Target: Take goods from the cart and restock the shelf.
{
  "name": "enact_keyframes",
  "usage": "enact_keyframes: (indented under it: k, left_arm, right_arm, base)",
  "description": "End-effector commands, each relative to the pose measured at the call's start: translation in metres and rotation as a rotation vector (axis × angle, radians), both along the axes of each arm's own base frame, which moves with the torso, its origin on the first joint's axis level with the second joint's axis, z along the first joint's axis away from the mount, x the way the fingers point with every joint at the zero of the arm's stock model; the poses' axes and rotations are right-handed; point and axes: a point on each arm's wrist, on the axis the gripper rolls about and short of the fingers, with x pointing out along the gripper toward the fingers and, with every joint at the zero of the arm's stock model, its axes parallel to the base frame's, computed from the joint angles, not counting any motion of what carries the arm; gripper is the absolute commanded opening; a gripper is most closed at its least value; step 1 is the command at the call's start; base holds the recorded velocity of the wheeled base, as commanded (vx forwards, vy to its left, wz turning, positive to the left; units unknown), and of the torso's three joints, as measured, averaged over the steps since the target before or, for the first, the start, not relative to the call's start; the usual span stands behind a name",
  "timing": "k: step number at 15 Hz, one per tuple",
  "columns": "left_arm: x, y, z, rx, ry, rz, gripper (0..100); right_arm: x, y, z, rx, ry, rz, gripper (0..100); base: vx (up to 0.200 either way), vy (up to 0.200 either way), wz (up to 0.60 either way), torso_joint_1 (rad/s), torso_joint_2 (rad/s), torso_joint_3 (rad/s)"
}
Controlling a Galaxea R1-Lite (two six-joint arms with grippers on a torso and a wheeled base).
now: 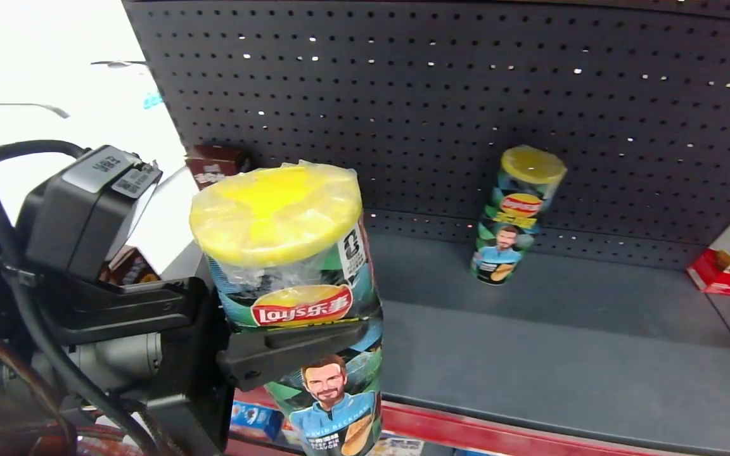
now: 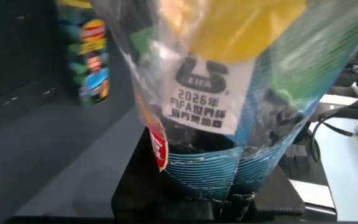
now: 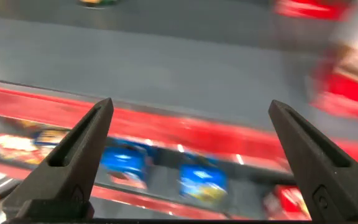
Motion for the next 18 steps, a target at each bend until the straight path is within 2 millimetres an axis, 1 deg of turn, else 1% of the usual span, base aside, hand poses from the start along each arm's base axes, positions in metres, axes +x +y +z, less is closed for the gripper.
enact_keyframes:
  k: [1, 2, 6, 16, 17, 18]
  left_arm:
    - [0.000, 0.000, 0.000, 0.000, 0.002, 0.000, 0]
    - [0.000, 0.000, 0.000, 0.001, 0.000, 0.004, 0]
    - [-0.002, 0.003, -0.011, 0.022, 0.030, 0.007, 0]
    - [-0.002, 0.005, -0.010, 0.009, 0.013, 0.014, 0]
    - [-0.003, 0.006, -0.012, 0.013, 0.018, 0.013, 0]
    - [-0.004, 0.006, -0.013, 0.015, 0.020, 0.013, 0]
  right_arm:
    - [0.000, 0.000, 0.000, 0.002, 0.000, -0.001, 100]
    - [0.000, 0.000, 0.000, 0.002, 0.000, -0.001, 100]
    - [0.000, 0.000, 0.000, 0.002, 0.000, -0.001, 100]
    - [0.001, 0.000, 0.000, 0.000, 0.020, 0.012, 100]
    - [0.003, 0.000, 0.001, -0.001, 0.046, 0.001, 100]
    - [0.002, 0.000, 0.007, -0.010, 0.024, 0.001, 100]
  base:
    - [0.000, 0.000, -0.60, 0.002, 0.00, -0.002]
    - [0.000, 0.000, 0.00, 0.000, 0.00, 0.000]
    - [0.000, 0.000, 0.00, 0.000, 0.00, 0.000]
    - [0.000, 0.000, 0.00, 0.000, 0.00, 0.000]
    - [0.000, 0.000, 0.00, 0.000, 0.00, 0.000]
    - [0.000, 0.000, 0.00, 0.000, 0.00, 0.000]
